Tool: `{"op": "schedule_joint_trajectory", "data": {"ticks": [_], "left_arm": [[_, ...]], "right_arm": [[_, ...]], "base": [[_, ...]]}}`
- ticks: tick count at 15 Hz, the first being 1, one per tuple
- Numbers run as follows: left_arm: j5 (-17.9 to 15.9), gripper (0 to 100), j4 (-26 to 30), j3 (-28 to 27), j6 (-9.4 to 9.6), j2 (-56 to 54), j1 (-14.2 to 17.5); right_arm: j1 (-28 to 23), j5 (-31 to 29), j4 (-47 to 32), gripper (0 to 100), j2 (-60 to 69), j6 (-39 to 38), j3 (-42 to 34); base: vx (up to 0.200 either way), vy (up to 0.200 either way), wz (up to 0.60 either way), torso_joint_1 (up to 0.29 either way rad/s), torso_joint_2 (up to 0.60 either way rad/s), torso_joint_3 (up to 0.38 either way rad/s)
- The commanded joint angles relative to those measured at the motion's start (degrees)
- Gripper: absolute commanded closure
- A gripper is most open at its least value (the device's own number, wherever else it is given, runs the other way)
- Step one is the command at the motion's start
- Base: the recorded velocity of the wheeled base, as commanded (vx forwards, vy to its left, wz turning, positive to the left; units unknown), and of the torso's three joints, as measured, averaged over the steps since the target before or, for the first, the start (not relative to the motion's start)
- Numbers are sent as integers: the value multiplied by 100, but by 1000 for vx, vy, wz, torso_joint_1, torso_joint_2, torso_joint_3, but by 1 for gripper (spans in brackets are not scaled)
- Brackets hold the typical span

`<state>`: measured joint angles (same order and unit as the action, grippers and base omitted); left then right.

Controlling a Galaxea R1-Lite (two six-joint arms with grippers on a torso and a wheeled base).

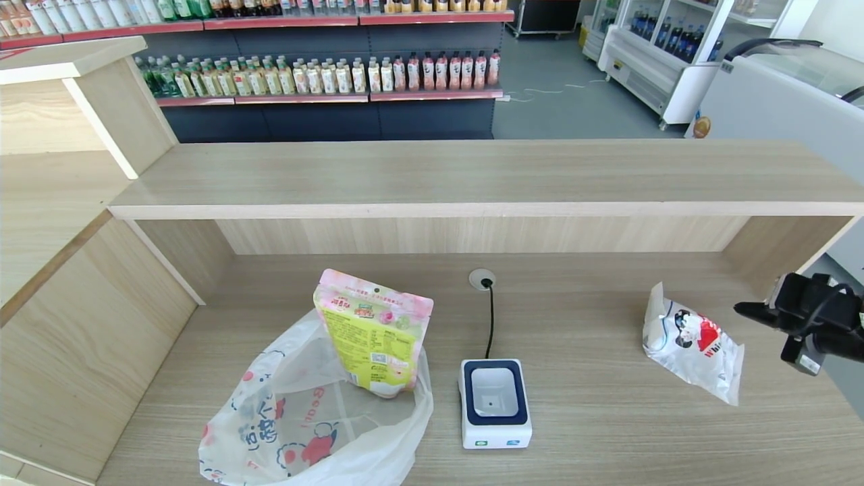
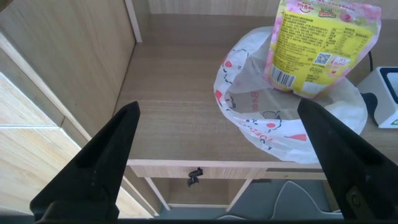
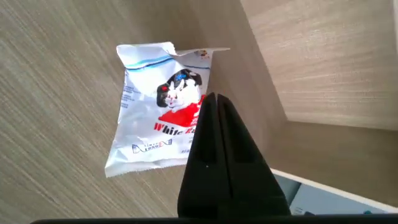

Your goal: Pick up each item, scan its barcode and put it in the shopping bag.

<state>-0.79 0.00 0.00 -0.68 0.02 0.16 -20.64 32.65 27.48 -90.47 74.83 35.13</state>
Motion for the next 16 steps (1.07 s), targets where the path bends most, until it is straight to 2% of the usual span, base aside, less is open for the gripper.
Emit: {"op": "schedule_joint_trajectory", "data": {"ticks": [1,4,5,8,12,13,16], "left_arm": [[0,0,0,0,-2,-2,2],[0,0,0,0,-2,-2,2],[0,0,0,0,-2,-2,2],[0,0,0,0,-2,-2,2],[0,0,0,0,-2,-2,2],[0,0,0,0,-2,-2,2],[0,0,0,0,-2,-2,2]], "right_arm": [[60,163,38,100,433,-188,-68],[-107,181,47,100,187,-1234,90],[-212,163,38,0,91,-1427,99],[-432,154,30,0,-419,-1638,266],[-494,-355,-1183,0,-1817,-1638,2015],[-467,-355,-1465,0,-1984,-1629,2200],[-362,-364,-1667,0,-2300,-1655,2279]], "base": [[0,0,0,0,0,0],[0,0,0,0,0,0],[0,0,0,0,0,0],[0,0,0,0,0,0],[0,0,0,0,0,0],[0,0,0,0,0,0],[0,0,0,0,0,0]]}}
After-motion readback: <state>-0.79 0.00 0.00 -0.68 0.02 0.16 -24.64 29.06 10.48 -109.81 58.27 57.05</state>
